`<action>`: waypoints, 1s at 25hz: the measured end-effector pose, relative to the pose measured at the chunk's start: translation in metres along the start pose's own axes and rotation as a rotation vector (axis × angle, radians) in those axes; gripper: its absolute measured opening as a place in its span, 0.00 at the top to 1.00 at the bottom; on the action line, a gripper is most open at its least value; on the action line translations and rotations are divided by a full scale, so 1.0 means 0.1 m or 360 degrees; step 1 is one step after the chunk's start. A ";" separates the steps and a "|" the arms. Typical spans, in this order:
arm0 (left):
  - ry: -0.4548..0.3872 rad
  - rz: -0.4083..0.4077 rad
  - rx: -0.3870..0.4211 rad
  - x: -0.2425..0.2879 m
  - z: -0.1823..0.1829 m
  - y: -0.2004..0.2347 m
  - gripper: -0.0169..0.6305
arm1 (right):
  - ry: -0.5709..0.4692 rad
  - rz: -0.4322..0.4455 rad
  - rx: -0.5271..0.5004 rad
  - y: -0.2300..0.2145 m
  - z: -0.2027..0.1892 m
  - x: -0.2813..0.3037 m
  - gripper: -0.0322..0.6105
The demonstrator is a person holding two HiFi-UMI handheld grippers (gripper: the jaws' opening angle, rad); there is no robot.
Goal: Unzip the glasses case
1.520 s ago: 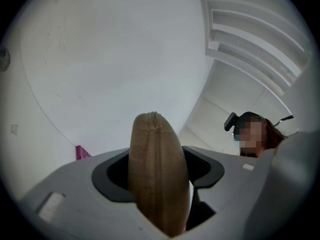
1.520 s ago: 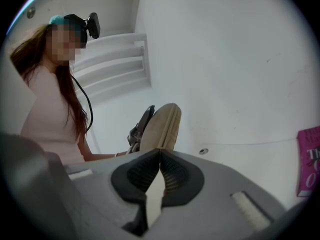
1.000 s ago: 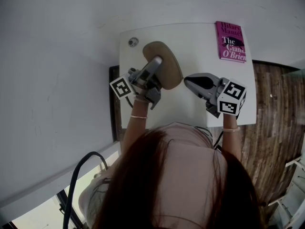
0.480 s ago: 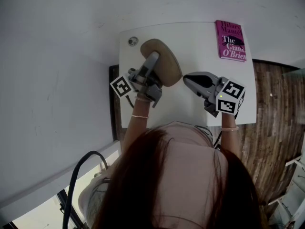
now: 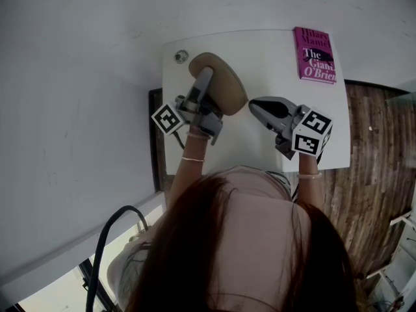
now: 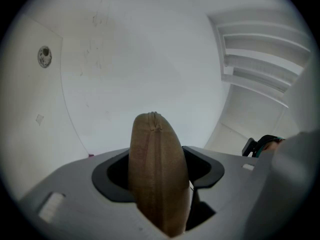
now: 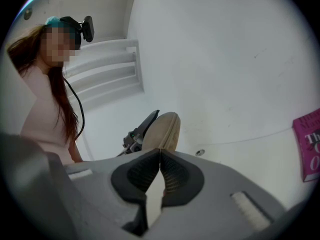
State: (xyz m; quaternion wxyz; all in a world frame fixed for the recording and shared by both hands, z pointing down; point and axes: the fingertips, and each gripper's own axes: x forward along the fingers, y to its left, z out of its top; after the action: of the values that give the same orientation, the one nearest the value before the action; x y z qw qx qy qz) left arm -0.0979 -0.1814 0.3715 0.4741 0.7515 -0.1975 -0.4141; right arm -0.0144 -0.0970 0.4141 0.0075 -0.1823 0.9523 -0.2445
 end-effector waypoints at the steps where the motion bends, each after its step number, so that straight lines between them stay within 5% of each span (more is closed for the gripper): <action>1: -0.0012 0.0006 -0.0005 0.00 0.00 0.01 0.52 | -0.0001 -0.0002 0.0002 -0.01 0.00 0.00 0.94; 25: -0.0313 0.0172 -0.0121 -0.10 0.16 0.19 0.52 | -0.0036 -0.0044 0.0043 -0.06 0.03 0.05 0.94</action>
State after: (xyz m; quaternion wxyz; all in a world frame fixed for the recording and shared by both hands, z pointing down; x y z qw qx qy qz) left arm -0.1149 -0.1923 0.3894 0.5022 0.6770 -0.2676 -0.4668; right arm -0.0168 -0.1044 0.4149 0.0174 -0.1980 0.9462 -0.2553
